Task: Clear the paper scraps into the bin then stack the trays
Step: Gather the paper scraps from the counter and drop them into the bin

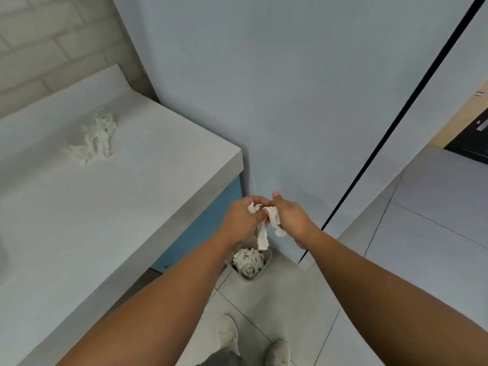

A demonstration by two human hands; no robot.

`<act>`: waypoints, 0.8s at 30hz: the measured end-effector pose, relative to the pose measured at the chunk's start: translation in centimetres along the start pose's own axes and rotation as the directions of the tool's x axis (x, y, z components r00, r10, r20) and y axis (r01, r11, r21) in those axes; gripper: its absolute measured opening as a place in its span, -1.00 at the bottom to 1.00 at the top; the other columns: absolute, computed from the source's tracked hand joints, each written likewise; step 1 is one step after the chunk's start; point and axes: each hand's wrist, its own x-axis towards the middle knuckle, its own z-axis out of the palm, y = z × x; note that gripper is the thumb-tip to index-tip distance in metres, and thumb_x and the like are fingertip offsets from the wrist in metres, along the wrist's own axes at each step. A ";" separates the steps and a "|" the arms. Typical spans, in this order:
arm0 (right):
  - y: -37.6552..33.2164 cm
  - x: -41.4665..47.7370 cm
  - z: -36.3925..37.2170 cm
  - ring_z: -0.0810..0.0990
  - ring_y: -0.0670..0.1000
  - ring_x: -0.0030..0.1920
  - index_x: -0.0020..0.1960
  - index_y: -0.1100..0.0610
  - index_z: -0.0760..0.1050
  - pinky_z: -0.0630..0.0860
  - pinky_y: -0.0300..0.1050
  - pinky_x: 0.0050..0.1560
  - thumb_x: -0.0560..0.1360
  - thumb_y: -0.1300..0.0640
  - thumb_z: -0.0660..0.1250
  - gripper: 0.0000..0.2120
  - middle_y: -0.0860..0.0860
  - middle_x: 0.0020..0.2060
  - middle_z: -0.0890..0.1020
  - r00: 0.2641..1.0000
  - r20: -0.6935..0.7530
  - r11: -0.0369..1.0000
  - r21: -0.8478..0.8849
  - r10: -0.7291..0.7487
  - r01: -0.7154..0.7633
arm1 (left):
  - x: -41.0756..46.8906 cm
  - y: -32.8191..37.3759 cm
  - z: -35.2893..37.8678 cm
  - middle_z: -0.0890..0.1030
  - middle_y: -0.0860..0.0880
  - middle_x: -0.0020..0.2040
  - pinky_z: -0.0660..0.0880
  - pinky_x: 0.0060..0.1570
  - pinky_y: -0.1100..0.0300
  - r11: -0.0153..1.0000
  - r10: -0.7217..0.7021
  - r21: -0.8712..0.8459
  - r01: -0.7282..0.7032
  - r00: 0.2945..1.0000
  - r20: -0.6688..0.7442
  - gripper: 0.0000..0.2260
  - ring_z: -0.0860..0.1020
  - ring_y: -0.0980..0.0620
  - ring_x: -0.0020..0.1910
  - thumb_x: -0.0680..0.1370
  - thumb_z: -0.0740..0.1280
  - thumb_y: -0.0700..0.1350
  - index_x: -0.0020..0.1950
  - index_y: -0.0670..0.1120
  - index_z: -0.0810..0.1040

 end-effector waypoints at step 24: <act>32.9 21.2 7.6 0.29 0.03 -0.60 -0.39 0.10 0.39 0.20 -0.27 -0.56 0.52 0.02 0.26 -0.67 0.08 -0.49 0.52 0.888 -0.241 0.905 -0.070 0.392 -0.419 | 15.5 -40.5 5.2 0.33 0.01 -0.42 0.11 -0.46 0.24 0.687 -0.722 -0.071 0.723 0.691 0.046 -0.66 0.21 0.06 -0.50 0.56 0.18 0.21 -0.27 -0.01 0.39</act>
